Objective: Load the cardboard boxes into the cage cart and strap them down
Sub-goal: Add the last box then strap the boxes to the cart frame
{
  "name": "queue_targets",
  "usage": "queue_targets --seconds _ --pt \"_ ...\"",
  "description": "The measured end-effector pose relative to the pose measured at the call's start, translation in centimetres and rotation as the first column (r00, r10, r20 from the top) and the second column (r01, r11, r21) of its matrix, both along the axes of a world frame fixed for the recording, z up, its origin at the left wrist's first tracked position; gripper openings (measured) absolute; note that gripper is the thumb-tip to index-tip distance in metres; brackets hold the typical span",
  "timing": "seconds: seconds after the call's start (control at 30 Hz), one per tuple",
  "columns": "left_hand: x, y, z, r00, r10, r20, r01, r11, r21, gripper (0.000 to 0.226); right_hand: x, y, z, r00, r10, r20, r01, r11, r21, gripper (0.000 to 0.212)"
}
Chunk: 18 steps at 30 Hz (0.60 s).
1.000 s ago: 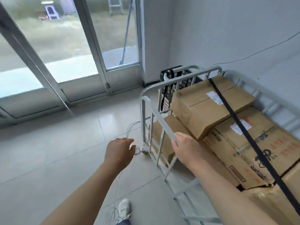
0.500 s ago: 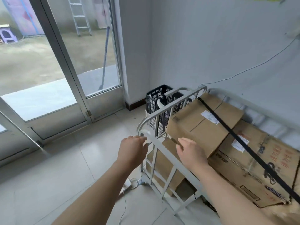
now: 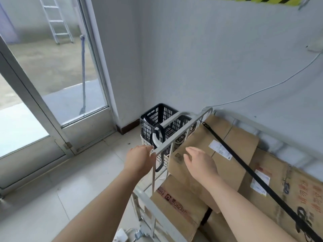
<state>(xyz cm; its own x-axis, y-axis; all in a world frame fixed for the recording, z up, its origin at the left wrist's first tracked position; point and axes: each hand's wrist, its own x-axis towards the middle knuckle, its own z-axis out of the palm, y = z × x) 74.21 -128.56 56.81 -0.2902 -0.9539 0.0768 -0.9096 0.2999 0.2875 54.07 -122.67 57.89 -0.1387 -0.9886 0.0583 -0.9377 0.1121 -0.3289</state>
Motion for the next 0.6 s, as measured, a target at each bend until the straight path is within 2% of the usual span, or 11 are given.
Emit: queue_targets --seconds 0.23,0.43,0.6 --pt "-1.7 -11.1 -2.4 0.998 0.017 0.062 -0.023 0.995 0.098 0.029 -1.7 -8.5 -1.5 0.999 -0.008 0.045 0.006 0.999 0.036 0.039" --pt "-3.8 -20.7 -5.1 0.994 -0.078 0.077 0.061 0.978 0.200 0.029 -2.0 -14.3 -3.2 0.994 -0.090 0.062 0.087 0.995 0.053 0.036" --pt "-5.6 -26.6 -7.8 0.984 -0.156 0.087 0.120 0.940 0.318 0.041 -2.4 -17.5 -4.6 0.982 -0.163 0.095 0.154 0.984 0.092 0.034"
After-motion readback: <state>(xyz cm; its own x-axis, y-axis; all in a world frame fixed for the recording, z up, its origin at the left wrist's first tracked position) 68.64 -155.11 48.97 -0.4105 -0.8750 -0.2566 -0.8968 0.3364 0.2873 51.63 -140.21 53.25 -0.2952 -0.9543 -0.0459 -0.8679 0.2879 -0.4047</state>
